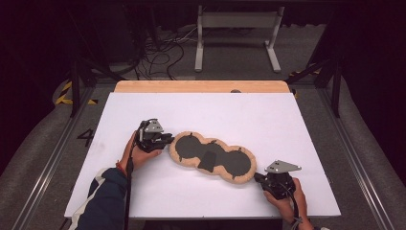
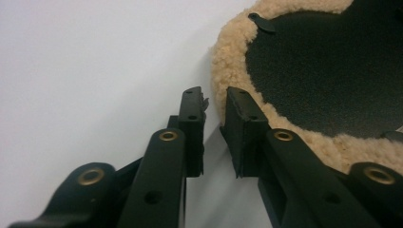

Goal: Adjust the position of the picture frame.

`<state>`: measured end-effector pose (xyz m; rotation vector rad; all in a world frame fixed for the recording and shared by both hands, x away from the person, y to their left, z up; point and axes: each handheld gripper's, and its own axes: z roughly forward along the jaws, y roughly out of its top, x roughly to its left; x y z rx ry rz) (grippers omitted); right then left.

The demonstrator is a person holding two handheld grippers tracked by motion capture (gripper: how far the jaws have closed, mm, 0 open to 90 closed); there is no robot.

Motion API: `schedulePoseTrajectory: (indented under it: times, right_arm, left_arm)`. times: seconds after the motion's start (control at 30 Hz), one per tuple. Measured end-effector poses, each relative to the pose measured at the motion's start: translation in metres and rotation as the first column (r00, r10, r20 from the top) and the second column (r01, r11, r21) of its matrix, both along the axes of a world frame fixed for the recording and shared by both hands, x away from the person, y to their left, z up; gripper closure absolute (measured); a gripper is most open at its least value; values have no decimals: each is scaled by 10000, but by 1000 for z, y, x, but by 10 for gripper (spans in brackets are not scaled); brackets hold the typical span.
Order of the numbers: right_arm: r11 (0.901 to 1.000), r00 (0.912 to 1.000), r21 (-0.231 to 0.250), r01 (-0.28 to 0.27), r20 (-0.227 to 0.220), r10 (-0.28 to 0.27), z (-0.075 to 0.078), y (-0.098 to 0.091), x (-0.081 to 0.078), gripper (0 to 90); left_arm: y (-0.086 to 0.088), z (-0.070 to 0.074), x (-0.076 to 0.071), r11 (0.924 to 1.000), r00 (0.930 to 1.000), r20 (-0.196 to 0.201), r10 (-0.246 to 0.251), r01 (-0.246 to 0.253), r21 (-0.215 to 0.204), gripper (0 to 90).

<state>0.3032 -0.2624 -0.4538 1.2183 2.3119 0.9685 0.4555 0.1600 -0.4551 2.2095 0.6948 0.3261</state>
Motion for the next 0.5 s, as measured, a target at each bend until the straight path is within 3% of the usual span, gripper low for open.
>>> schedulePoseTrajectory:
  times: [0.1, 0.3, 0.5]
  right_arm:
    - [10000, 10000, -4, 14, 27, -14, 0, -2, 6, 900]
    - [10000, 9999, -19, -16, 126, 16, 0, -5, 18, 900]
    - [10000, 9999, -24, 62, 157, -62, 0, -9, 28, 900]
  left_arm:
    - [1, 0, -2, 9999, 9999, -61, 108, -108, -8, 762]
    - [5, -1, -6, 9985, 9975, -554, 446, -463, -302, 751]
    - [6, -2, -10, 9979, 9969, -560, 553, -571, -316, 750]
